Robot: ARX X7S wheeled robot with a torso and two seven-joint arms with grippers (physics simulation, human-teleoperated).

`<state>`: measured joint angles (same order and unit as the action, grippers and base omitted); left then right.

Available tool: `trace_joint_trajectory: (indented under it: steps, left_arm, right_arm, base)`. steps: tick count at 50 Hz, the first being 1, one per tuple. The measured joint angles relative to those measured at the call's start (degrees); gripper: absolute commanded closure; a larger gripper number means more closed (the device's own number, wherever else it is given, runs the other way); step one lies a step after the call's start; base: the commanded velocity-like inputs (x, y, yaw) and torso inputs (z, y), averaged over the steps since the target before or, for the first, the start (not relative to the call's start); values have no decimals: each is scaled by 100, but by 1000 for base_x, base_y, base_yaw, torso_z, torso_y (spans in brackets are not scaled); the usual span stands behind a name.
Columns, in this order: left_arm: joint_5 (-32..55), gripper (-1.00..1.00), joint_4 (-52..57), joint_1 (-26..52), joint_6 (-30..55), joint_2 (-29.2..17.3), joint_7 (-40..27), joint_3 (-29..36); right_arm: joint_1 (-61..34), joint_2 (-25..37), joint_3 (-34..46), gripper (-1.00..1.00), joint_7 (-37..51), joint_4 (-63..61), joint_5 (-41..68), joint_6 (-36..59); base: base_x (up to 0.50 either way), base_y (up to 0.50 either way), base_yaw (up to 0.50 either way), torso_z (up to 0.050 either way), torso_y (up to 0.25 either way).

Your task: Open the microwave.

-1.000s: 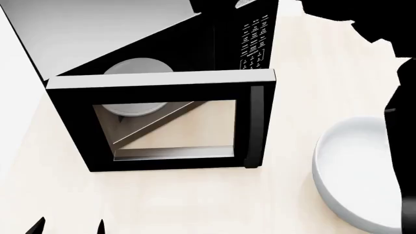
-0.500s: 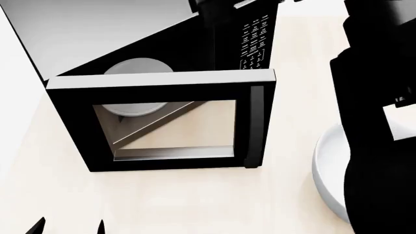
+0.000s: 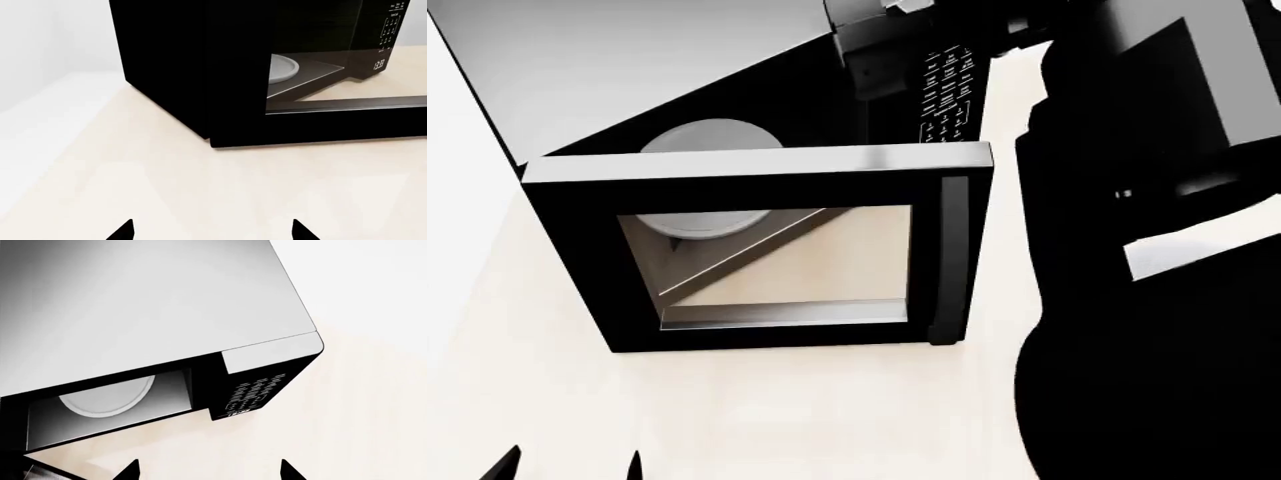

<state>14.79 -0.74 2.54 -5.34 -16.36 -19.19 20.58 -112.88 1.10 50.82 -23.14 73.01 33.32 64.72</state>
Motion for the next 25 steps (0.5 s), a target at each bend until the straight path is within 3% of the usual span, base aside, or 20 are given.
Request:
trace_joint_trajectory:
  steps: [25]
  left_arm:
    - [-4,-100,4,3,-15,-31,-51,44]
  right_arm:
    - [388,-6,-53,-100,-113,-10,-250,154]
  base:
    - [0,0,0,0,0]
